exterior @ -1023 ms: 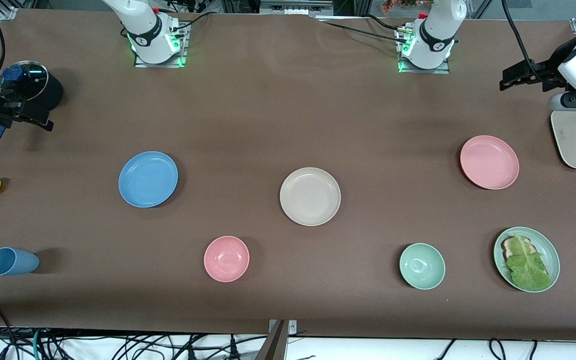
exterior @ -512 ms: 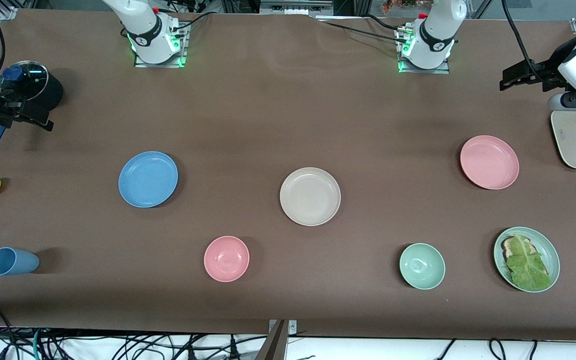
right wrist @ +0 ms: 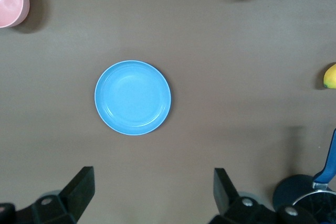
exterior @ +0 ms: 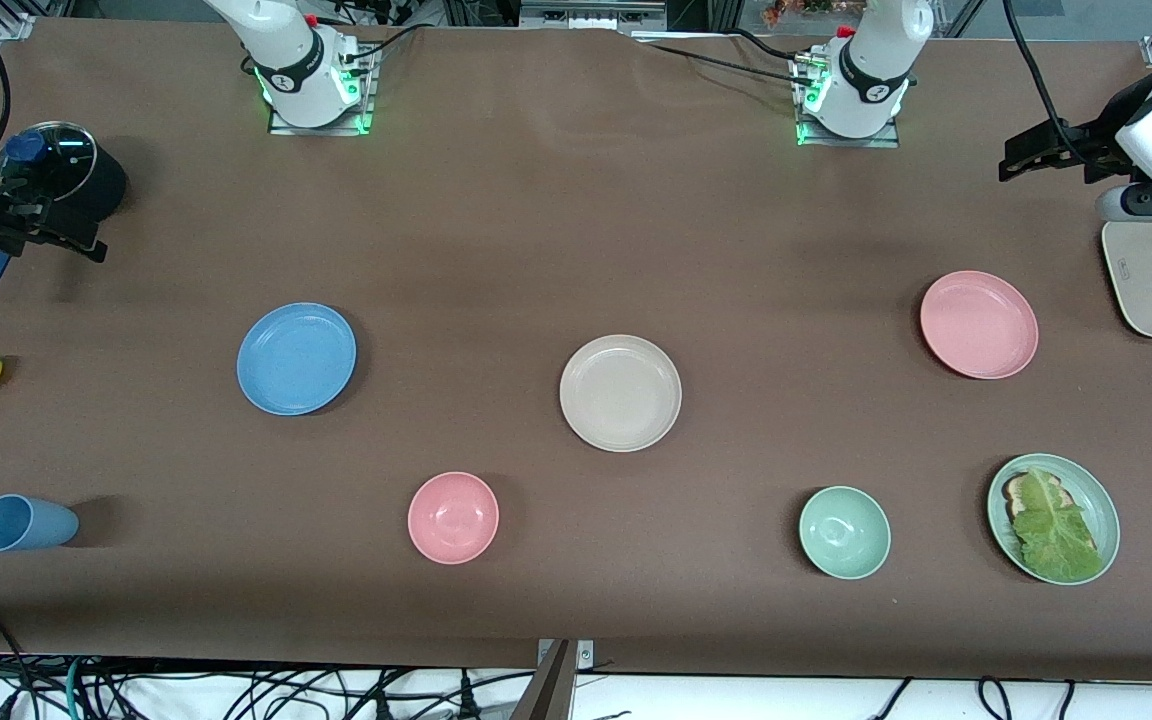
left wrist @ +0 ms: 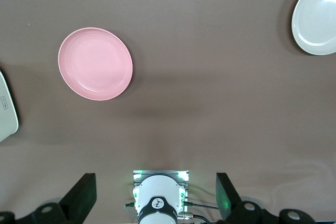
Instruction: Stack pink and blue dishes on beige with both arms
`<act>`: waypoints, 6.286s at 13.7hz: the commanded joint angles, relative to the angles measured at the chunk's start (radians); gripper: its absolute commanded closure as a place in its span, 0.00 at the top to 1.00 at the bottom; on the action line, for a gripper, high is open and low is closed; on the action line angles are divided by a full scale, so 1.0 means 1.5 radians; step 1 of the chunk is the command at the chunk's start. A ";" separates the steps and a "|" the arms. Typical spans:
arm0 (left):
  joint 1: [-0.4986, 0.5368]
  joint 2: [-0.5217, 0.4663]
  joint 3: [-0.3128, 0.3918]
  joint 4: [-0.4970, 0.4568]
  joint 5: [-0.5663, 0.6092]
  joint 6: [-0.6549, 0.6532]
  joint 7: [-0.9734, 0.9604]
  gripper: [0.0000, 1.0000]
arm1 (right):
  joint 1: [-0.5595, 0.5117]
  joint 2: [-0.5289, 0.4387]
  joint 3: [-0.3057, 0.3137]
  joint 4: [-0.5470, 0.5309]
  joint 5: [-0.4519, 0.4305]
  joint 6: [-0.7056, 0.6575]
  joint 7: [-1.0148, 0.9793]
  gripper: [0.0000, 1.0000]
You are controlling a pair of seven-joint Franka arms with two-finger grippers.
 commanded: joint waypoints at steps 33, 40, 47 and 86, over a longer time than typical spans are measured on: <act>0.014 0.106 0.143 -0.188 -0.039 0.339 0.291 1.00 | 0.002 -0.013 0.000 -0.010 -0.003 -0.004 0.004 1.00; 0.127 0.106 0.165 -0.291 -0.079 0.387 0.395 1.00 | 0.002 -0.013 0.000 -0.010 -0.001 -0.004 0.005 1.00; 0.216 0.146 0.165 -0.355 -0.129 0.494 0.550 1.00 | 0.002 -0.014 0.000 -0.010 -0.001 -0.004 0.007 1.00; 0.247 0.359 0.159 -0.314 -0.284 0.668 0.751 0.00 | 0.002 -0.016 0.000 -0.011 0.004 -0.019 0.010 1.00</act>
